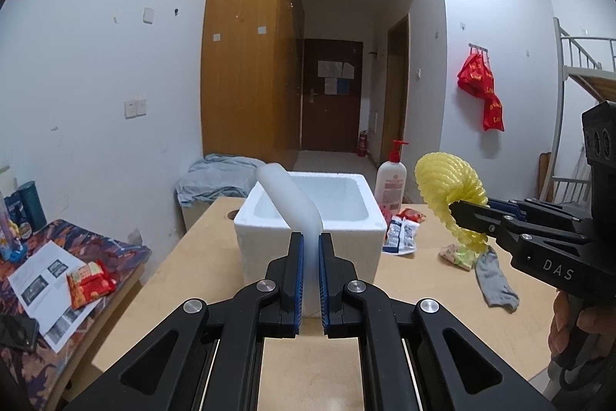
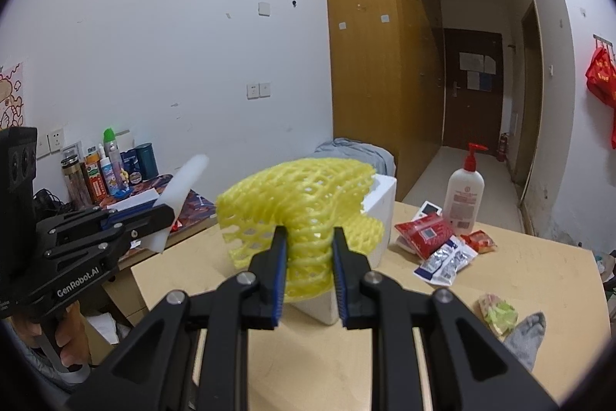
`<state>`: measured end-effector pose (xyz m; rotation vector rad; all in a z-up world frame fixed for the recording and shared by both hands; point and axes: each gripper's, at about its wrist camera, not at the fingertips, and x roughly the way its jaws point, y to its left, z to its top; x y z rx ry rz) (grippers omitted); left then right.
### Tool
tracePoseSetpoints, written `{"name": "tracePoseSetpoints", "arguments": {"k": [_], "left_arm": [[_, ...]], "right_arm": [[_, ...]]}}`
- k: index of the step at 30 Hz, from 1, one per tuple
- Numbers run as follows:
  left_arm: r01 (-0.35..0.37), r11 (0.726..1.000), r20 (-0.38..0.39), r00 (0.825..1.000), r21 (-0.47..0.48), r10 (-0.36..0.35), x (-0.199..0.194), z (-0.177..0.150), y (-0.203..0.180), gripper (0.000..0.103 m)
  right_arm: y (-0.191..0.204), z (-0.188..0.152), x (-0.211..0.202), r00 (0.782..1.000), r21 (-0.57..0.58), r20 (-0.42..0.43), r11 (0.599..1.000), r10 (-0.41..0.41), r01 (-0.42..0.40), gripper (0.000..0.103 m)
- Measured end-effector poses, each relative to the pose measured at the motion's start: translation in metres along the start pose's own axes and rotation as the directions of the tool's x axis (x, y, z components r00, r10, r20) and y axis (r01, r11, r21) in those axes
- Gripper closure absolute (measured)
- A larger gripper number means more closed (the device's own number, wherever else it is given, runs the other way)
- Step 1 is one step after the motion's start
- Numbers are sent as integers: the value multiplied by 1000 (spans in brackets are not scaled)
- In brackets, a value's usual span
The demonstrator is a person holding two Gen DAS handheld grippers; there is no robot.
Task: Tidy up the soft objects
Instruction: 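Lift and carry the white tube and yellow mesh sleeve over the foam box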
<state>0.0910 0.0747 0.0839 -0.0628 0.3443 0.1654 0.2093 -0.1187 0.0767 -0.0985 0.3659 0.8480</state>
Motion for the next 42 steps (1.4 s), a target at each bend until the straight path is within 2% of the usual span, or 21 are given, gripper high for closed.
{"name": "tracePoseSetpoints", "arguments": {"k": [20,42], "left_arm": [[43,998,26,999,48,-44,57,42,6,96],[136,990,-49,990,40,-134,120,66,12,96]], "right_arm": [[-5,34,48,1000,-6,-11,1000,-17,17,78],[-16,41,73,999,15,-17,999,-36,36,78]]}}
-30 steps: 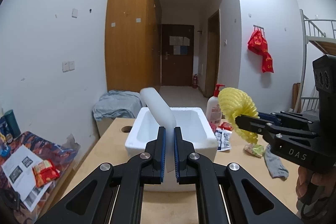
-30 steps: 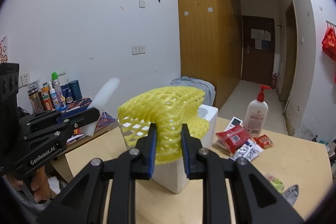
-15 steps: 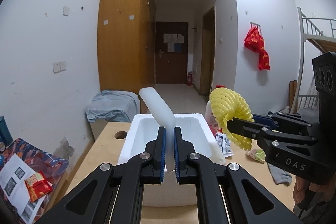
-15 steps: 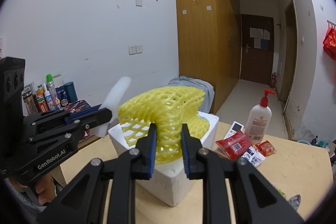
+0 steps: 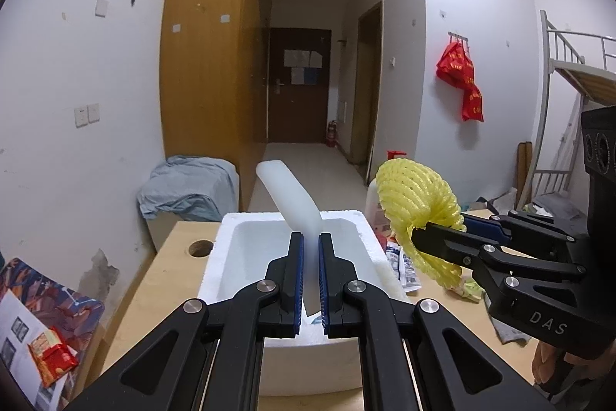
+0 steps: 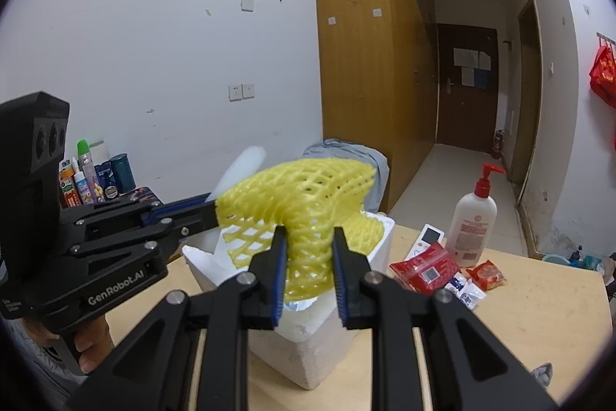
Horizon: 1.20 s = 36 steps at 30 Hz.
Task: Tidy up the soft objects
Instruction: 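Lift and carry the white tube and yellow mesh sleeve over the foam box, then open the left gripper to drop the white tube into the foam box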
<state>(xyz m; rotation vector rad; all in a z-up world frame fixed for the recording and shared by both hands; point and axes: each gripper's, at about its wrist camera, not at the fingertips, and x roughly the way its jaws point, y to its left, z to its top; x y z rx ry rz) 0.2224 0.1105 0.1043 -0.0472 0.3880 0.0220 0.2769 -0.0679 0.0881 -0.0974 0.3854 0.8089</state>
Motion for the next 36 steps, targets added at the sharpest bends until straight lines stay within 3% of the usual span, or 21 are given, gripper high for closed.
{"name": "tracePoseSetpoints", "arguments": {"k": [17,27,30,31,32,34,36], "left_arm": [[27,1000,-78,997,0,-27,46,2,5,95],[12,1000,-102,995,10,-11,62,1,4,85],[-4,1000,-89,996,17,5,60,1,4,70],[-6,1000,-81,997,20,8,59,1,4,55],[-9,1000,-74,997,25,11,57,1,4,33],[-26,999,-64,998,25,28,55,1,6,10],[-40,999,-41,998,18,41,51,2,6,1]], "right_arm": [[-11,2,5,999,25,-16,999,-34,35,78],[-12,3,7,999,33,-22,999,-43,44,78],[-12,3,6,999,33,-21,998,-44,45,78],[-12,3,7,999,34,-21,998,-44,45,78],[-12,3,6,999,34,-20,998,-45,45,78],[-13,3,6,999,35,-18,998,-47,47,78],[-13,3,5,999,37,-17,998,-49,49,78]]}}
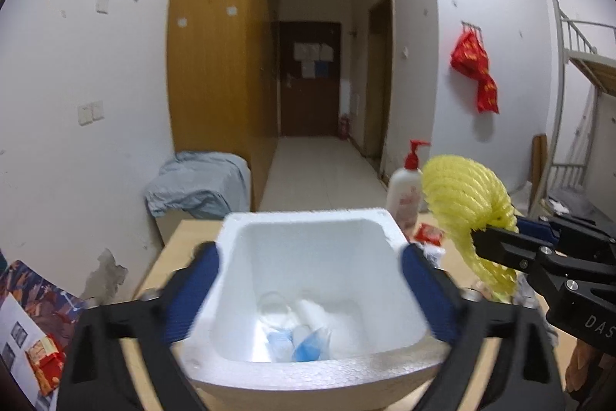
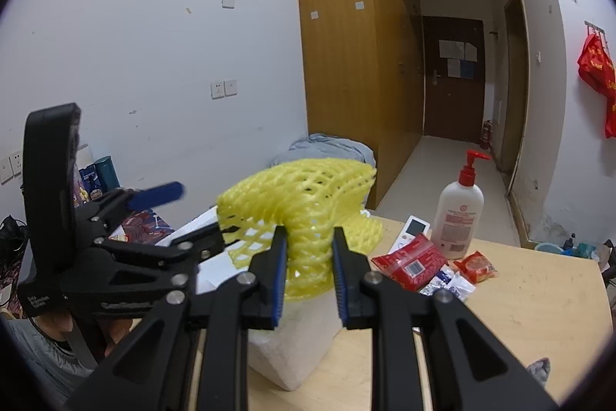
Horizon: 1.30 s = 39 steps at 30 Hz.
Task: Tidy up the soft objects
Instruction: 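Open the left gripper to drop the white tube into the foam box, then lower the yellow mesh sleeve into the foam box and open the right gripper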
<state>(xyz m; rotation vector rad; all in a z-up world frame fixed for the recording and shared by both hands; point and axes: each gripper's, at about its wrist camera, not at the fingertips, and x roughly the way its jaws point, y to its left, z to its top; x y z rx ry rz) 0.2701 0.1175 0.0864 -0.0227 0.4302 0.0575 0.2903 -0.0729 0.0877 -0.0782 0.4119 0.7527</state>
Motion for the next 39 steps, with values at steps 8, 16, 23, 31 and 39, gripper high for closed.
{"name": "tracePoseSetpoints", "arguments": {"k": [8,16,23,31,39], "left_arm": [[-68,997,24,997,-21,69,-10,-1,8,0],[-115,993,67,991,-37,117,-38,-4,21,0],[-181,982,89,979,-59,186,-63,-12,39,0],[-270,959,85,957,-86,277,-88,-20,64,0],[-320,941,89,940,-113,330,-104,-26,81,0]], "right_arm": [[1,0,1,1000,-3,-3,1000,5,-5,78],[8,1,6,1000,-12,-11,1000,22,-22,78],[20,2,16,999,-24,-20,999,45,-45,78],[34,2,34,996,-22,-43,997,73,-74,78],[40,0,48,994,-8,-67,997,81,-82,78]]}}
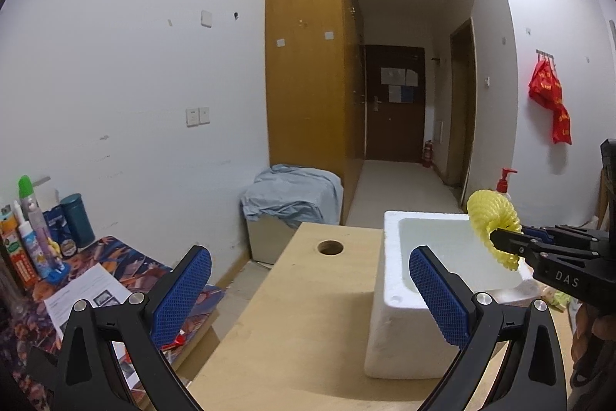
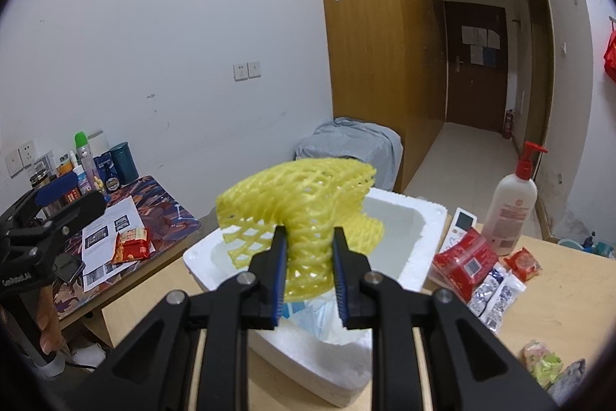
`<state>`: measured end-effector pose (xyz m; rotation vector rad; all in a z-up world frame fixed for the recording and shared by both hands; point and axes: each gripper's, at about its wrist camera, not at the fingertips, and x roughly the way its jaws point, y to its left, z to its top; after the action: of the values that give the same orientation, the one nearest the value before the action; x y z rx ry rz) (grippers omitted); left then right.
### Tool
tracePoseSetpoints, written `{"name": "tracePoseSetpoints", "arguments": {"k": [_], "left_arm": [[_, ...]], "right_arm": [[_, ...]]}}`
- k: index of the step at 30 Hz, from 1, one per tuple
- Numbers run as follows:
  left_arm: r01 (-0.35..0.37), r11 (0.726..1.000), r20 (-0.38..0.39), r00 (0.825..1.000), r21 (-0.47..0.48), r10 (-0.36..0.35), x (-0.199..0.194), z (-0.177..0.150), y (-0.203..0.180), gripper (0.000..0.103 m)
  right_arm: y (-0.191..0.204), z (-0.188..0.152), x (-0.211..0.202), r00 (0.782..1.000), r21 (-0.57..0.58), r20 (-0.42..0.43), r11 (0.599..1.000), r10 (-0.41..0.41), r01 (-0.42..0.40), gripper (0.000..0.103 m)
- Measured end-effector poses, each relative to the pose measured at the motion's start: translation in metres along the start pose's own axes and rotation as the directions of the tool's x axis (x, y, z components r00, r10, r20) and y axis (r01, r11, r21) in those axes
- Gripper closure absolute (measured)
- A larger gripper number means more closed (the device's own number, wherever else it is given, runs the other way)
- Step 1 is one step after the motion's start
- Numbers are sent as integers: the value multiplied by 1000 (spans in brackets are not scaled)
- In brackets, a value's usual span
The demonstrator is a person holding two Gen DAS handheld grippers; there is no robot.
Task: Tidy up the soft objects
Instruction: 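Lower the yellow mesh sleeve into the foam box and open the right gripper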
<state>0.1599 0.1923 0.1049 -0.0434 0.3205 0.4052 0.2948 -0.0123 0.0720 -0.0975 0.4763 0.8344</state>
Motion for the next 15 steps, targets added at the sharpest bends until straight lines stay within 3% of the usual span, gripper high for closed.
{"name": "tracePoseSetpoints", "arguments": {"k": [7,8,11,15], "left_arm": [[-10,1000,-4,1000,-6,10,-2,-4,7,0],[-9,1000,-4,1000,-10,9,-3,-4,9,0],[-4,1000,-5,1000,-18,4,-2,-4,10,0],[1,1000,-6,1000,-28,-2,-3,-5,13,0]], "right_arm": [[3,2,4,1000,-12,-2,1000,-19,19,77],[4,2,5,1000,-16,-3,999,-30,30,70],[3,2,4,1000,-9,7,1000,-30,30,34],[5,2,2,998,-27,22,998,-64,65,10]]}}
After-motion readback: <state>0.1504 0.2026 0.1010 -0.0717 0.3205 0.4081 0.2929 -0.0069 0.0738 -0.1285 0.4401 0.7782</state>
